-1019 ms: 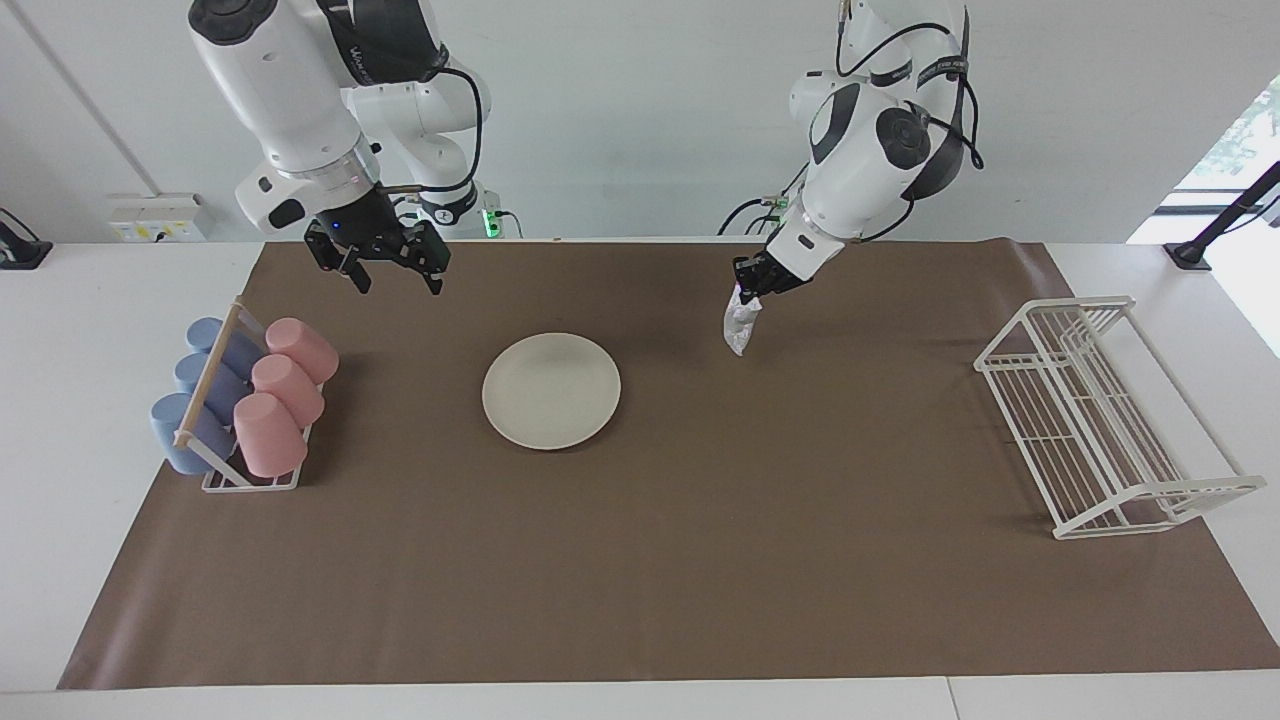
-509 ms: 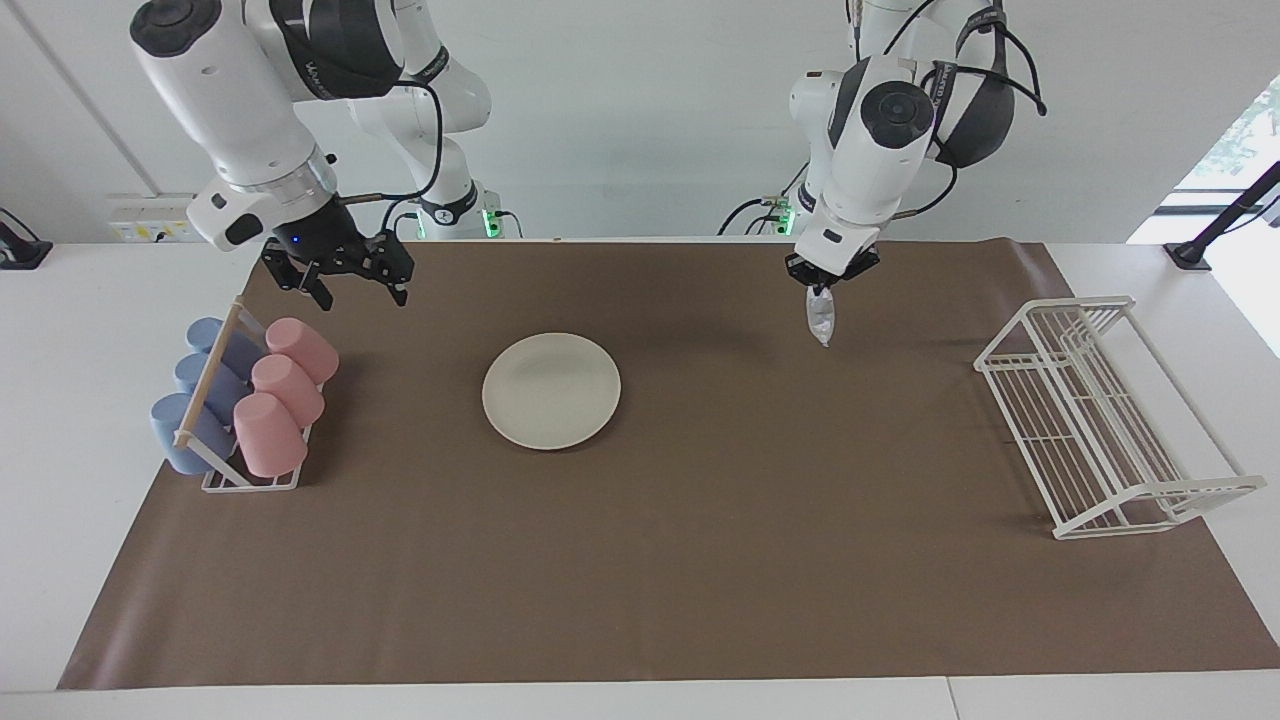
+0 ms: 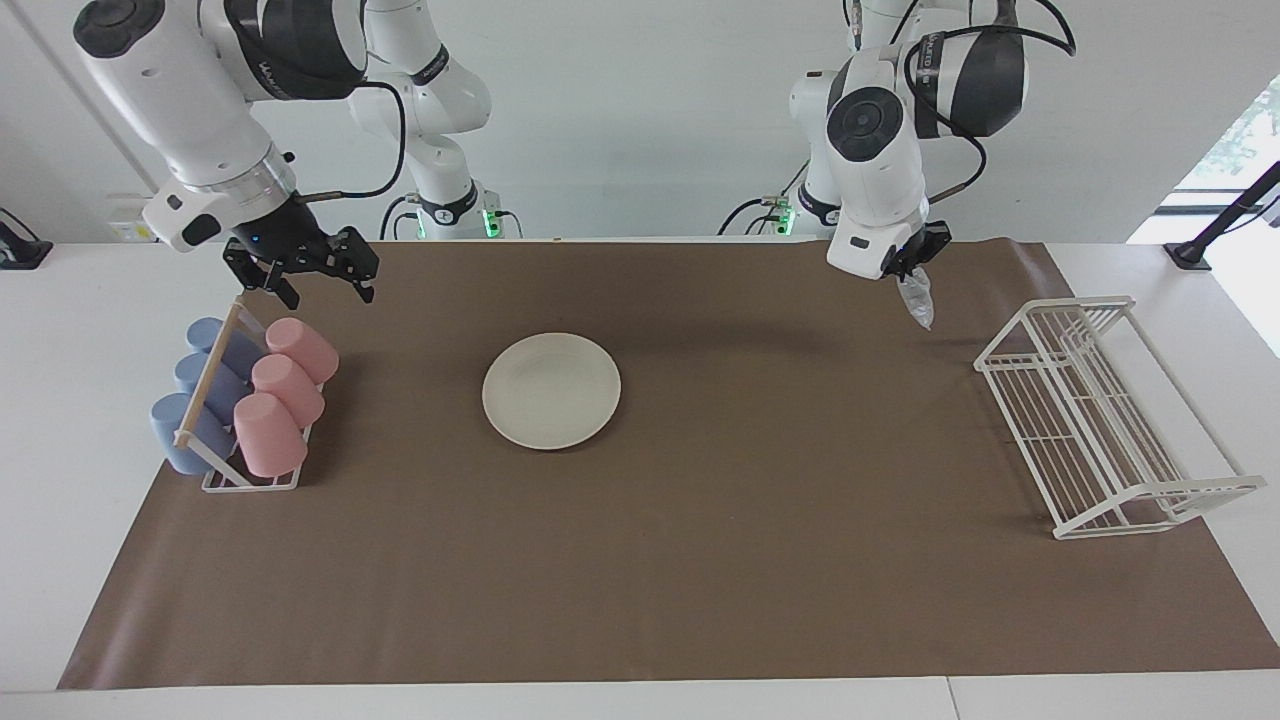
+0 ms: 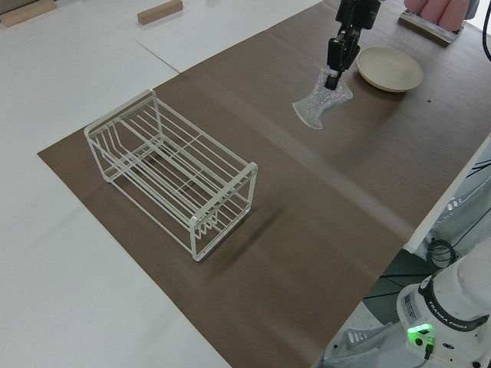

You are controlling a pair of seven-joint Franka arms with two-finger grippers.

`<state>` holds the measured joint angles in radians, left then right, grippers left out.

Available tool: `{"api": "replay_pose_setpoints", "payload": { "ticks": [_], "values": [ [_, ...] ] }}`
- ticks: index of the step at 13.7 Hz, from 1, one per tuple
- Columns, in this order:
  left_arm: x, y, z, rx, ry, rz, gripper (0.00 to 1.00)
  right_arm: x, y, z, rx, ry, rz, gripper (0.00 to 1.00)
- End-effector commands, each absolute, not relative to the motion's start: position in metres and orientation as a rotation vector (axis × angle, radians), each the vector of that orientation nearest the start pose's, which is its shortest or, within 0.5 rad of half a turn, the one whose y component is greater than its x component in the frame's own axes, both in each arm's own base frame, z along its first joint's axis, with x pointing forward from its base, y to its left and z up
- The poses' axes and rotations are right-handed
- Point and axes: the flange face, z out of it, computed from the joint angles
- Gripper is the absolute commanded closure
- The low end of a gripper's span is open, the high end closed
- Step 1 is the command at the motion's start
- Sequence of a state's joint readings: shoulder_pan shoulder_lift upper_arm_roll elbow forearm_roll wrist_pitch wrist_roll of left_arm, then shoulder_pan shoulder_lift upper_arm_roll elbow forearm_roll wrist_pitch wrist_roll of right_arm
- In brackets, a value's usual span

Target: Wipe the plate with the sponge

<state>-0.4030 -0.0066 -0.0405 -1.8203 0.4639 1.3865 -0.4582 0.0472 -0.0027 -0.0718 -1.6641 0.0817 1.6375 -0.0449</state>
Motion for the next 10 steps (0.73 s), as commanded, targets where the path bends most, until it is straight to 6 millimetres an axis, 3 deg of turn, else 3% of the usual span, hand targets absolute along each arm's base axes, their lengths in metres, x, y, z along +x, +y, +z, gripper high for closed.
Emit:
{"api": "replay_pose_setpoints", "payload": {
  "ticks": [1, 6, 10],
  "values": [
    [0.495, -0.170, 0.514, -2.352, -0.014, 0.211, 1.00, 0.562, -0.008, 0.606, -3.078, -0.048, 0.005, 0.00],
    [0.519, -0.146, 0.499, -2.138, -0.010, 0.148, 1.00, 0.560, -0.006, 0.613, -3.108, 0.002, -0.013, 0.00],
    [0.555, -0.113, 0.467, -1.969, 0.016, 0.109, 1.00, 0.561, -0.011, 0.607, -3.107, 0.012, -0.004, 0.00]
  ]
}}
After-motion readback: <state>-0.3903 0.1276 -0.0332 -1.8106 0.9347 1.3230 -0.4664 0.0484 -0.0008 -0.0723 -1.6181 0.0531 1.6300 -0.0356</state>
